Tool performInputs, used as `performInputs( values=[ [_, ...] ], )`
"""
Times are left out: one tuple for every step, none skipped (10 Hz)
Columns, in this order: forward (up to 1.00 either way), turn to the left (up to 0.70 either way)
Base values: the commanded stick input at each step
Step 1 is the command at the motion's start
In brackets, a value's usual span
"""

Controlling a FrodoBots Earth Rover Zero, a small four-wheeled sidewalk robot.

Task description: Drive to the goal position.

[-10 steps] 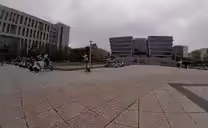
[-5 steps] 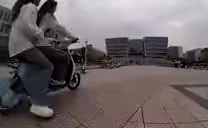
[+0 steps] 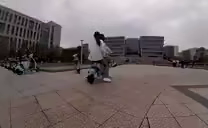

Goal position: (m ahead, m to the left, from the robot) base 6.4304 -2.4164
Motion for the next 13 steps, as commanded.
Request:
performInputs(
  values=[
    [0.7,-0.14],
    [0.7,-0.14],
    [0.7,-0.14],
    [0.7,-0.14],
    [0.7,-0.14],
    [0.7,-0.14],
    [0.7,-0.14],
    [0.7,-0.14],
    [0.7,-0.14],
    [0.7,-0.14],
    [0.7,-0.14],
    [0.7,-0.14],
    [0.7,-0.14]
  ],
)
